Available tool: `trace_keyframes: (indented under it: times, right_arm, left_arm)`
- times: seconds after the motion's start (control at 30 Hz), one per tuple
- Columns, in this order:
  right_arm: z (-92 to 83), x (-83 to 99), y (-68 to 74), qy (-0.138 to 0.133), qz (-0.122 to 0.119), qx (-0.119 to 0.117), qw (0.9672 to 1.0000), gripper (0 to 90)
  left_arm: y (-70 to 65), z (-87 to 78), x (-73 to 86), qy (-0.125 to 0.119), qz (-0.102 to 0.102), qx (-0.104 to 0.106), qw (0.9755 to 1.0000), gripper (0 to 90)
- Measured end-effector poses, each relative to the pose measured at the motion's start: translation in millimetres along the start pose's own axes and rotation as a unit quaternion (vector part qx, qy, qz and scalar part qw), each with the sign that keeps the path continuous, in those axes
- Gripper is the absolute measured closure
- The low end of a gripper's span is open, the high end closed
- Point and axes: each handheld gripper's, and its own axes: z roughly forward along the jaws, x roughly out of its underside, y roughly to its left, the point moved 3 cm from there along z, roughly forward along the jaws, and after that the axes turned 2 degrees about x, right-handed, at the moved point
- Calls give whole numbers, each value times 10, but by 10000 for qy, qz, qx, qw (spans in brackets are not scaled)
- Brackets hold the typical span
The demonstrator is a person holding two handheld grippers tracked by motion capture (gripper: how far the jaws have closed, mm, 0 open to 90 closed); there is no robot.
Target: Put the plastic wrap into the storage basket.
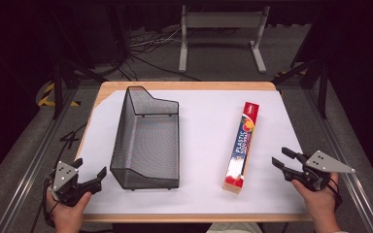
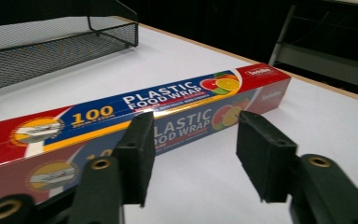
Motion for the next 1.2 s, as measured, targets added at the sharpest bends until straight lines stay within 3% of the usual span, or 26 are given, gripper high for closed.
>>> trace_keyframes:
  times: [0.1, 0.23, 0.33, 0.47, 0.63, 0.7, 0.93, 1.2]
  right_arm:
    - [-49, -73, 14, -52, 212, -267, 9994, 556]
    - [-55, -135, 38, -61, 200, -450, 9988, 610]
    - [-38, -238, 115, -65, 191, -732, 9971, 690]
    - [-17, -308, 179, -40, 77, -728, 9973, 736]
    - [41, -421, 296, -11, -86, -955, 9954, 865]
    - [68, -461, 338, 34, -168, -892, 9959, 900]
    - [123, -579, 453, -131, -131, -1215, 9924, 900]
    - [293, -709, 642, -37, -141, -1585, 9873, 900]
  left_arm:
    - [-2, 4, 8, 22, 29, -4, 10000, 139]
    - [0, 0, 18, 21, 3, -24, 10000, 139]
    - [7, -4, 21, 31, -20, -60, 10000, 139]
    - [4, 3, 24, 38, -15, -62, 10000, 139]
    - [7, 9, 29, 36, -2, -72, 10000, 139]
    - [7, 9, 28, 45, -4, -69, 10000, 139]
    - [2, 14, 28, 53, 17, -78, 10000, 139]
    - [3, 15, 29, 59, 16, -77, 10000, 139]
